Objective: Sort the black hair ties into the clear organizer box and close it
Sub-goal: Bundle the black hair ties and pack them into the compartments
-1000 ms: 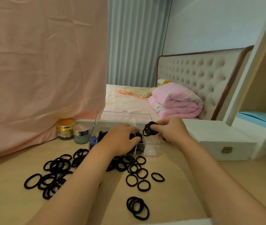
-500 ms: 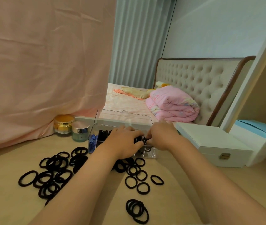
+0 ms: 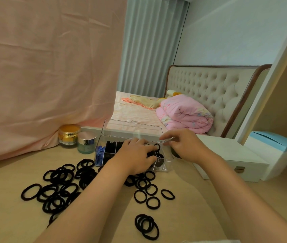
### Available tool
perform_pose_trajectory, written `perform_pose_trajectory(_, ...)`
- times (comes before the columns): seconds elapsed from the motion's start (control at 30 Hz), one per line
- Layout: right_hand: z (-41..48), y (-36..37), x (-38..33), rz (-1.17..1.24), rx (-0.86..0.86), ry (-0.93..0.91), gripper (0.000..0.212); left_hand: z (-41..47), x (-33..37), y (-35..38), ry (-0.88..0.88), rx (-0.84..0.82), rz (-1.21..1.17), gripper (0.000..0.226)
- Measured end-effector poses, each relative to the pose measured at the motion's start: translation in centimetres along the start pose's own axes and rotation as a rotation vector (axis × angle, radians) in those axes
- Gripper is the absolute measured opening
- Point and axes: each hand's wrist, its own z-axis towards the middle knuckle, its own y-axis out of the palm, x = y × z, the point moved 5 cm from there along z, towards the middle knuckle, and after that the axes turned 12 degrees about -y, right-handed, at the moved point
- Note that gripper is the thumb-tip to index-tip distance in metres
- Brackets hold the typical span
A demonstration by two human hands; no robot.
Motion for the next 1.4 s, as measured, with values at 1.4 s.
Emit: perform_pose_trajectory(1.4,-6.7,4.3,-3.8,0.070,-0.461,-0.027,0.014,-12.3,2.3,-0.9,0.006,-0.452,-0.031,0.022)
